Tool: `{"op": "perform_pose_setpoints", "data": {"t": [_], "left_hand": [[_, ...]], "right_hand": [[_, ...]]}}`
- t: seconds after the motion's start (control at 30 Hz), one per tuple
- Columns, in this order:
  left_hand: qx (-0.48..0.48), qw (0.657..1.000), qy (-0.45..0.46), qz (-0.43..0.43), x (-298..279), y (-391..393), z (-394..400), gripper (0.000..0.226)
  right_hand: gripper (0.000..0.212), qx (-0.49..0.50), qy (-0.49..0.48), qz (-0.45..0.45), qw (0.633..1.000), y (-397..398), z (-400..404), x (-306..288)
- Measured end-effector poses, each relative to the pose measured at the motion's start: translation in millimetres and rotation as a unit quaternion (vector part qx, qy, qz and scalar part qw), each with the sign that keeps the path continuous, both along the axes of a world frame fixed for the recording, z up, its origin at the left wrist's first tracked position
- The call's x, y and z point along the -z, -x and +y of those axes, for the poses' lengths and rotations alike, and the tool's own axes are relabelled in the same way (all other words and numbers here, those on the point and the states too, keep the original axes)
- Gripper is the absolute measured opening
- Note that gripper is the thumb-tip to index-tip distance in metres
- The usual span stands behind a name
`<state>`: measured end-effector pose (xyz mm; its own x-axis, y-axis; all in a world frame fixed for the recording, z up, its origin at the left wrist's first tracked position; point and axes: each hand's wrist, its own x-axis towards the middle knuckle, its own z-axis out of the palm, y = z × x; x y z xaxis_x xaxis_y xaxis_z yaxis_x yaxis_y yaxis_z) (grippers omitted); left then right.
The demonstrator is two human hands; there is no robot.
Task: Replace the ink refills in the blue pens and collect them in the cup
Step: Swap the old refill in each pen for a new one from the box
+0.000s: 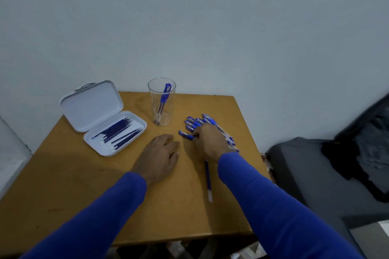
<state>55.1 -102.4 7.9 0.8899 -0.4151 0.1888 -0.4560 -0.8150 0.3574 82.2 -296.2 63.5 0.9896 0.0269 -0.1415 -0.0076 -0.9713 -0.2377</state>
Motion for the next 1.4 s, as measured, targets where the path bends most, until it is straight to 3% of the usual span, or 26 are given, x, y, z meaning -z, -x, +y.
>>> {"op": "perform_pose_setpoints", "data": {"t": [0.33, 0.67, 0.77, 0.9, 1.0, 1.13, 1.3, 1.4], "left_hand": [[-0.008, 1.000, -0.004, 0.003, 3.8, -0.9, 1.9, 0.046], [-0.010, 1.000, 0.000, 0.004, 3.1, -1.1, 2.2, 0.046], [-0.007, 1.000, 0.002, 0.010, 2.1, -0.8, 2.1, 0.046], [-0.002, 1.000, 0.020, 0.018, -1.3, 1.1, 2.9, 0.045], [-0.009, 0.998, 0.053, 0.019, -3.2, 7.0, 8.7, 0.042], [-0.012, 0.992, 0.124, 0.006, -5.1, 20.6, 26.6, 0.035], [-0.044, 0.984, 0.173, 0.000, -8.7, 38.9, 52.1, 0.033], [-0.059, 0.974, 0.220, 0.008, -12.8, 52.5, 62.7, 0.032]], "right_hand": [[0.012, 0.015, 0.005, -0.054, 0.998, 4.2, 1.6, 18.3], [0.026, 0.056, 0.024, 0.064, 0.996, -21.9, 9.4, 4.8], [0.027, 0.061, 0.023, 0.063, 0.996, -23.4, 10.5, 2.5], [0.022, 0.071, -0.010, 0.049, 0.996, -17.9, 11.9, -8.1], [0.018, 0.077, -0.112, 0.007, 0.991, -0.8, 17.6, -17.8], [0.018, 0.085, -0.318, -0.050, 0.943, 33.8, 38.1, -19.5], [0.063, 0.073, -0.545, 0.085, 0.831, 61.9, 67.7, -18.6], [0.063, 0.073, -0.622, 0.130, 0.769, 74.2, 81.0, -12.2]]}}
